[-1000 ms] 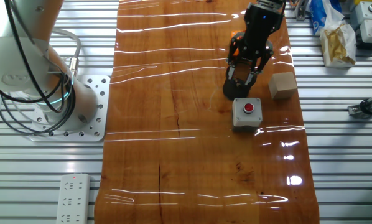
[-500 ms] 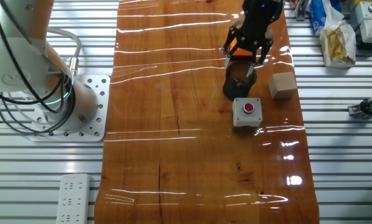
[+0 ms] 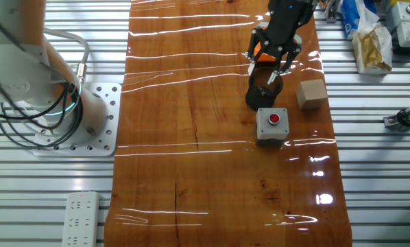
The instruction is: Put the pen into the pen holder
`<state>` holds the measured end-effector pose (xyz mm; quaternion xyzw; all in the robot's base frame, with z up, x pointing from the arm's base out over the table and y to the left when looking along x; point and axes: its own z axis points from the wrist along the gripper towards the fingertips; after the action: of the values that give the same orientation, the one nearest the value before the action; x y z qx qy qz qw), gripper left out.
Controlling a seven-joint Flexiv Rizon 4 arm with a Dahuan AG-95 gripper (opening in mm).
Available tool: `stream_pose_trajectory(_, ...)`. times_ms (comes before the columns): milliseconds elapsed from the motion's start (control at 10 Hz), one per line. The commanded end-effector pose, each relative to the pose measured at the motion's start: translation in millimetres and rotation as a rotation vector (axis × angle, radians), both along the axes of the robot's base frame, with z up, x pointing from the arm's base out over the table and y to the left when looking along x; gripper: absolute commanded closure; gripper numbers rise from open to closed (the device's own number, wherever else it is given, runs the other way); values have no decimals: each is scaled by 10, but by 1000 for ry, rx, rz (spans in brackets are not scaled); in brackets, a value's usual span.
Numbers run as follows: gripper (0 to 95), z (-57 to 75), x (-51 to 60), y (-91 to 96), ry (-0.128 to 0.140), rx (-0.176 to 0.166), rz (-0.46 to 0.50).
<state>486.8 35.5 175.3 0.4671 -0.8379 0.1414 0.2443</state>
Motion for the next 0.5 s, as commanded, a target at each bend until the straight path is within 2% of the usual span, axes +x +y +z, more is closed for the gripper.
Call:
stream_pose_trajectory(100,570,208,-53,-167,-126,113,-302)
stream_pose_trajectory(200,570,269,-53,-247,-149,164,-406)
stream_pose_trajectory(300,760,343,-14,-311,-172,178,-508)
stream_pose_trajectory(400,760,429,58,-356,-193,196,-609)
stream_pose_trajectory(500,760,462,87,-372,-199,206,-643)
